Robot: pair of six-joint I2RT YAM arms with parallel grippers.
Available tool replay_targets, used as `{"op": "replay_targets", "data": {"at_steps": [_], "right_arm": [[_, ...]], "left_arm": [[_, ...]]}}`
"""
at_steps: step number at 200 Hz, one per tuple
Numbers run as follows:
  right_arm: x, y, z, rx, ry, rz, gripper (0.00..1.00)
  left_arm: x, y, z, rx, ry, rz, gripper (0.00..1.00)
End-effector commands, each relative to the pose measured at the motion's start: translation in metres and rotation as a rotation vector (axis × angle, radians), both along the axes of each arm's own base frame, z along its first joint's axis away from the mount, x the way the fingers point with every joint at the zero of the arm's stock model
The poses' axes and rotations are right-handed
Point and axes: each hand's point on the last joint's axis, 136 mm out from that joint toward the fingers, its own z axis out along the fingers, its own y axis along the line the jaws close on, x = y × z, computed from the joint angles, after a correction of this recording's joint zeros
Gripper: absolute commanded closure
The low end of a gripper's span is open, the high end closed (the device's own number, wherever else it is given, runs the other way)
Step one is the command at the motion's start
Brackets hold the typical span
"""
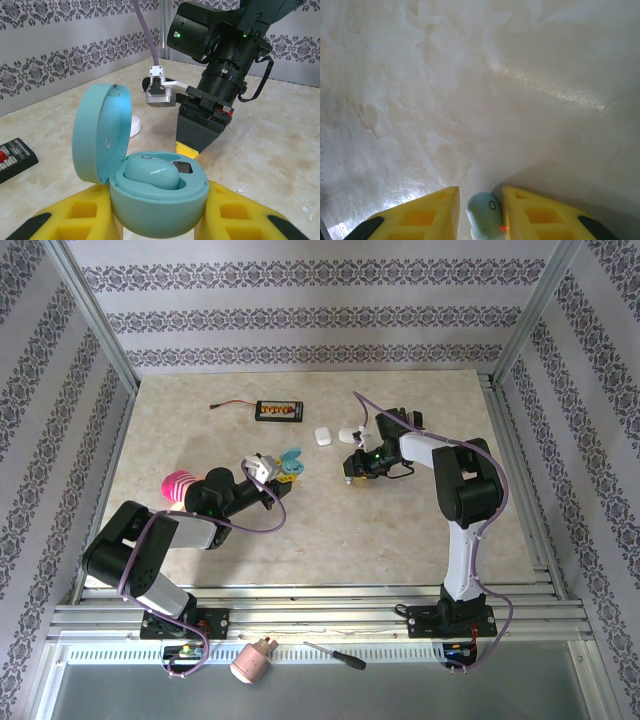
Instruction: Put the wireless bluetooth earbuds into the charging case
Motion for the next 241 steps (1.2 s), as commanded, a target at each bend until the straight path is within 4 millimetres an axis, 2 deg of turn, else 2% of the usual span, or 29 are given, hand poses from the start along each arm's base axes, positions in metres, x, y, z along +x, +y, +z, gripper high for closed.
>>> {"op": "replay_targets", "data": {"at_steps": [1, 36, 59, 69, 182, 208, 241], "right_arm": [[-0.008, -0.003, 0.003, 0.016, 0.022, 0.002, 0.73], [-0.010, 0.000, 0.006, 0.040, 0.029, 0.001, 0.75], [-0.011, 0.000, 0.008, 0.047, 0.024, 0.000, 0.67], [-0.011, -0.001, 0.007, 0.042, 0.025, -0.003, 0.66], [-0.016, 0.002, 0.005, 0.065, 0.053, -0.004, 0.77], [-0.017, 0.004, 0.008, 0.080, 0.053, -0.005, 0.74], [-0.020, 0.004, 0.006, 0.081, 0.060, -0.003, 0.77]], "left_arm": [[0.005, -0.002, 0.018, -0.023, -0.038, -0.016, 0.72], [0.006, -0.002, 0.017, -0.022, -0.036, -0.016, 0.72], [0.007, -0.002, 0.018, -0.023, -0.037, -0.018, 0.72], [0.007, -0.002, 0.017, -0.022, -0.036, -0.018, 0.72], [0.007, -0.002, 0.016, -0.027, -0.038, -0.016, 0.72], [0.006, -0.002, 0.015, -0.025, -0.035, -0.014, 0.72], [0.007, -0.002, 0.015, -0.028, -0.036, -0.015, 0.72]]}}
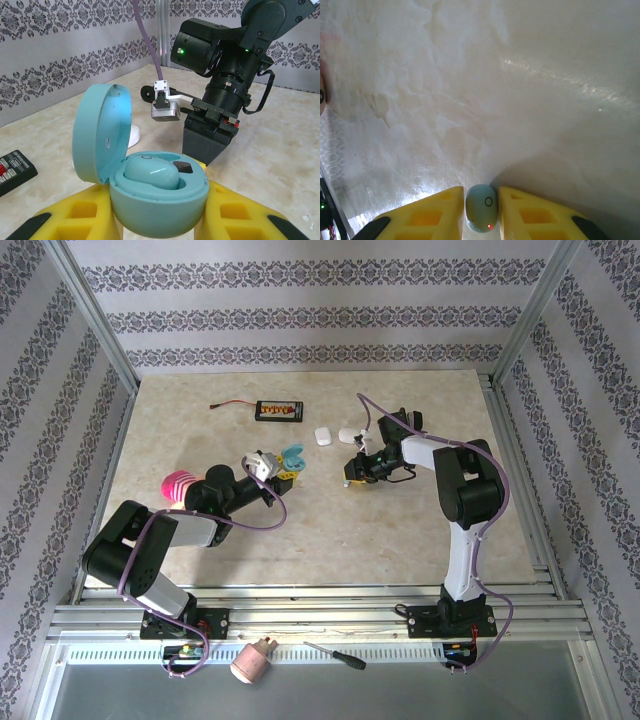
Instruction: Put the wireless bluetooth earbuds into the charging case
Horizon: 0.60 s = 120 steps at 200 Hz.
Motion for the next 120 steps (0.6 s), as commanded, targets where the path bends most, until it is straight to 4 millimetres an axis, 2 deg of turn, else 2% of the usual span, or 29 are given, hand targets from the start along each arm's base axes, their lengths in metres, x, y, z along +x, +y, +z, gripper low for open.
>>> {"op": "replay_targets", "data": {"at_steps": [1, 58, 120], "right_arm": [[-0.007, 0.002, 0.006, 0.022, 0.012, 0.004, 0.77], [-0.009, 0.000, 0.004, 0.005, 0.012, -0.001, 0.82], [-0.007, -0.009, 0.027, -0.050, -0.098, -0.018, 0.82]], "left_arm": [[0.004, 0.001, 0.006, -0.018, -0.015, -0.002, 0.72], [0.004, 0.001, 0.006, -0.021, -0.013, -0.004, 0.72], [0.003, -0.001, 0.005, -0.017, -0.008, -0.019, 0.72]]}}
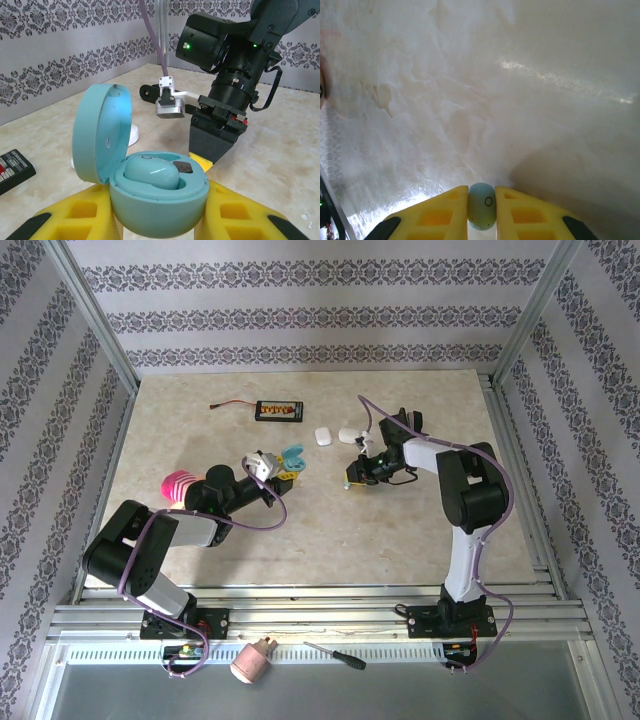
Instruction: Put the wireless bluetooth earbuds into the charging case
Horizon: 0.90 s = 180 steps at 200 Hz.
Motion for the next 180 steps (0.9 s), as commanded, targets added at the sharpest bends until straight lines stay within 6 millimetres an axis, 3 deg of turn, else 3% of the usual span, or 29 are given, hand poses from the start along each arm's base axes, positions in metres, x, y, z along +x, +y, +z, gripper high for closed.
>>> {"op": "replay_targets", "data": {"at_steps": [1, 67, 110, 180], "right_arm": [[0.001, -0.004, 0.019, -0.032, -0.078, -0.009, 0.83], [-0.011, -0.018, 0.021, -0.086, -0.106, -0.077, 0.83], [-0.019, -0.027, 0.012, -0.115, -0.105, -0.124, 0.83], [-0.015, -0.031, 0.006, -0.117, -0.110, -0.179, 0.83]], "left_arm": [[0.004, 0.000, 0.006, -0.017, -0.011, -0.012, 0.72], [0.002, -0.005, 0.006, 0.011, -0.006, -0.039, 0.72], [0.004, -0.025, 0.007, 0.018, 0.010, -0.093, 0.72], [0.007, -0.037, 0.009, 0.015, 0.044, -0.142, 0.72]]}}
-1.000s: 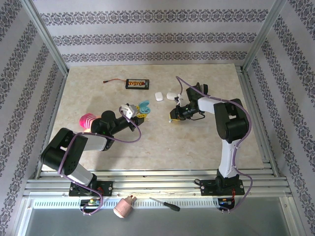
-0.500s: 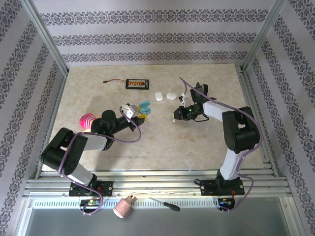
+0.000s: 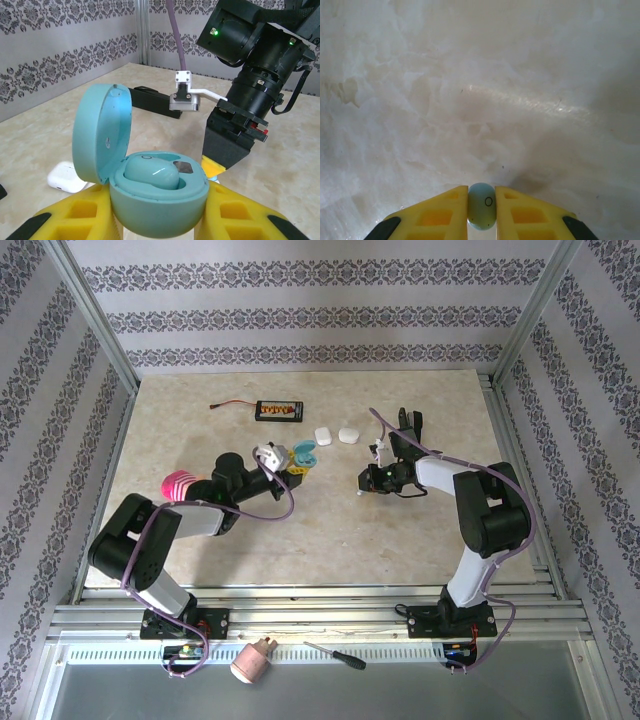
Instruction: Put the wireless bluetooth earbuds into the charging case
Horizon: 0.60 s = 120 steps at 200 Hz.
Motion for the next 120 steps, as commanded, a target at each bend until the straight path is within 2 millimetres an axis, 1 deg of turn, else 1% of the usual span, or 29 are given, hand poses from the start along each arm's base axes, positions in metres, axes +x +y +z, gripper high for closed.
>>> {"op": "replay_targets", "data": {"at_steps": [1, 24, 73, 92, 120], "right_arm": [[0.005, 0.000, 0.005, 0.000, -0.032, -0.028, 0.83], [0.005, 0.000, 0.003, 0.003, -0.030, -0.036, 0.83], [-0.001, -0.001, 0.003, 0.008, -0.034, -0.031, 0.83], [-0.003, -0.003, 0.008, 0.006, -0.046, -0.034, 0.83], [-0.004, -0.004, 0.024, 0.011, -0.082, -0.036, 0.83]], "left_arm": [[-0.003, -0.011, 0.002, 0.001, 0.011, -0.054, 0.72], [-0.001, -0.013, 0.004, -0.002, 0.006, -0.057, 0.72], [-0.002, -0.015, -0.005, -0.016, 0.008, -0.047, 0.73], [-0.002, -0.016, -0.008, -0.021, 0.013, -0.043, 0.73], [-0.003, -0.016, -0.016, -0.022, 0.030, -0.038, 0.73]]}}
